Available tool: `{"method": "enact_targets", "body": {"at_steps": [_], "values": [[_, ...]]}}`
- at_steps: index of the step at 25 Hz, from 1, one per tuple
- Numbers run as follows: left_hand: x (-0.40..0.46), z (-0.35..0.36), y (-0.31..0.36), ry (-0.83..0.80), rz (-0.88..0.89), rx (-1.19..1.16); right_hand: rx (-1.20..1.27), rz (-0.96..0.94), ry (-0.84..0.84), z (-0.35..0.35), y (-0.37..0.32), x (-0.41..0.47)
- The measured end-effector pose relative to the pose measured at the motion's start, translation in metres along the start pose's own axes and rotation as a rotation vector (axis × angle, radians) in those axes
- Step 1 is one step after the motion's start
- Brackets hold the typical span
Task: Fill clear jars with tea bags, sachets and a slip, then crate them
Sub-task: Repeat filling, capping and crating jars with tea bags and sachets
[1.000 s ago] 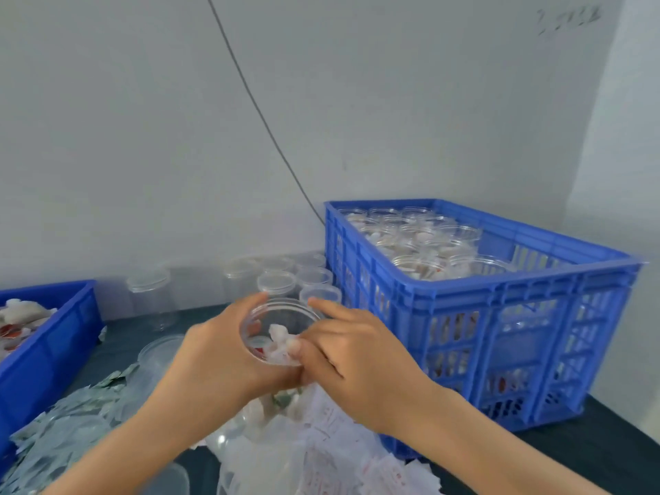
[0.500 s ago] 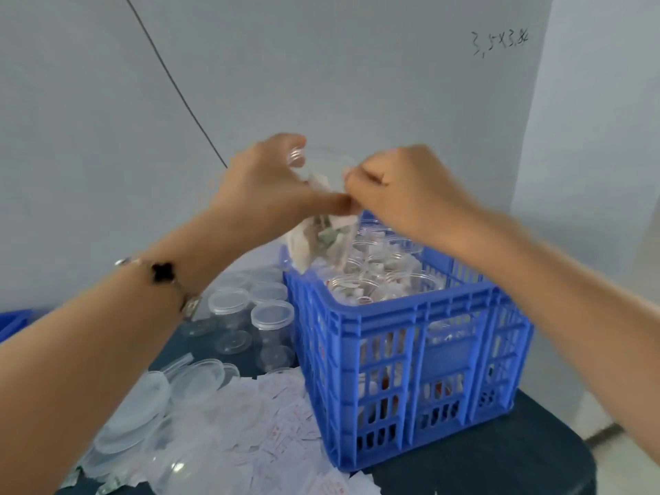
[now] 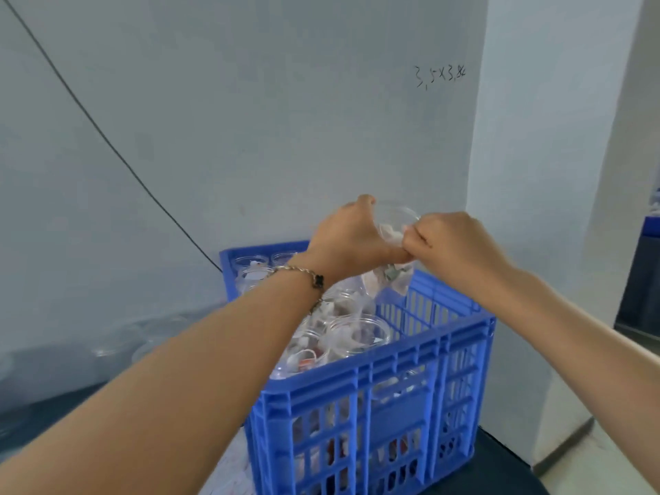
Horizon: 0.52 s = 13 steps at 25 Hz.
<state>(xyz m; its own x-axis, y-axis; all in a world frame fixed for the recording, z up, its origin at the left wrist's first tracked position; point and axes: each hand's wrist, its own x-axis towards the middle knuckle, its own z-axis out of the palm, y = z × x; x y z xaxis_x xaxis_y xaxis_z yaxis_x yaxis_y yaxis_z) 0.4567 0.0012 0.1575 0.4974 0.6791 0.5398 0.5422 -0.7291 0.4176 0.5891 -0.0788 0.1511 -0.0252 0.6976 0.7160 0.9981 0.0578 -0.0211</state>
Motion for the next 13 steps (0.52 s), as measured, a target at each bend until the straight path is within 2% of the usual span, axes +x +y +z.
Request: {"method": "enact_targets", "body": {"at_steps": [3, 8, 13], "values": [[0.01, 0.032, -0.01, -0.085, -0.055, 0.069, 0.011, 0.058, -0.108, 0.03, 0.023, 0.001], [0.019, 0.057, -0.031, -0.236, -0.127, 0.378, 0.023, 0.138, -0.332, 0.073, 0.037, 0.007], [0.018, 0.079, -0.049, -0.313, -0.16, 0.42, 0.08, 0.257, -0.464, 0.104, 0.035, 0.002]]}}
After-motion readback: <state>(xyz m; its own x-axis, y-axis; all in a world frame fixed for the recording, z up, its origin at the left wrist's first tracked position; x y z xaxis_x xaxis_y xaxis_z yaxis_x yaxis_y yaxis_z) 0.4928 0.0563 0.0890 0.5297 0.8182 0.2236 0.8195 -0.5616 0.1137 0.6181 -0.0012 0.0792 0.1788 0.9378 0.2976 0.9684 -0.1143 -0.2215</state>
